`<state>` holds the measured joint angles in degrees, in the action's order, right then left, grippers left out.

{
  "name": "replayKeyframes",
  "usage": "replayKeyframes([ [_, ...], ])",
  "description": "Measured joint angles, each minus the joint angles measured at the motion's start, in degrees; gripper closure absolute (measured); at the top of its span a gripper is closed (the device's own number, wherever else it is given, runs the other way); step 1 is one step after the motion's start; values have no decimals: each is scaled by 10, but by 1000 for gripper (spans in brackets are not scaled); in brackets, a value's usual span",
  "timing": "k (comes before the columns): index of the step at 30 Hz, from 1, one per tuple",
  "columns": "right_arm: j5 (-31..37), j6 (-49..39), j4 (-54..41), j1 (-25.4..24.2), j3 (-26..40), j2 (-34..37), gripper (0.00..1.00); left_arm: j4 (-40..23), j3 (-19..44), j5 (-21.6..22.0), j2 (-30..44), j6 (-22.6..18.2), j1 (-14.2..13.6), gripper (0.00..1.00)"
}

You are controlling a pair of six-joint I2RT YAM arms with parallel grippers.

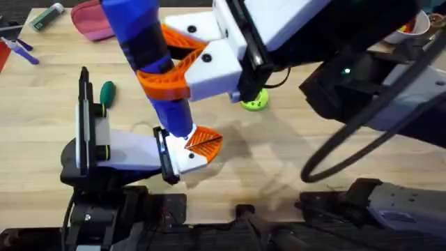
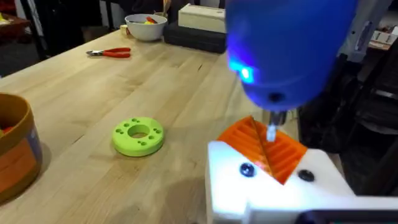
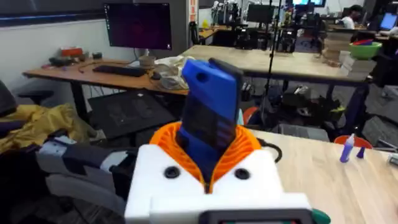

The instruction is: Pick up the gripper from the table and insert it into the empty holder that is missing its gripper. Then pick up a screw, insert it into the mounting hole, and use the screwdriver to tighten it. Finally, clean up the table by picking up the vegetable and placing it into the bucket.

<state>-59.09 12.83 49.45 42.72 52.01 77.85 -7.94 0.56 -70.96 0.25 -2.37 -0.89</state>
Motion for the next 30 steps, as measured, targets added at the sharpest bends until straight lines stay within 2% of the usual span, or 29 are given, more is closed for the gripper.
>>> replayKeyframes([
  [30,-1,-57,3,16,-9,26,978,0,0,0,0,0,0,981],
])
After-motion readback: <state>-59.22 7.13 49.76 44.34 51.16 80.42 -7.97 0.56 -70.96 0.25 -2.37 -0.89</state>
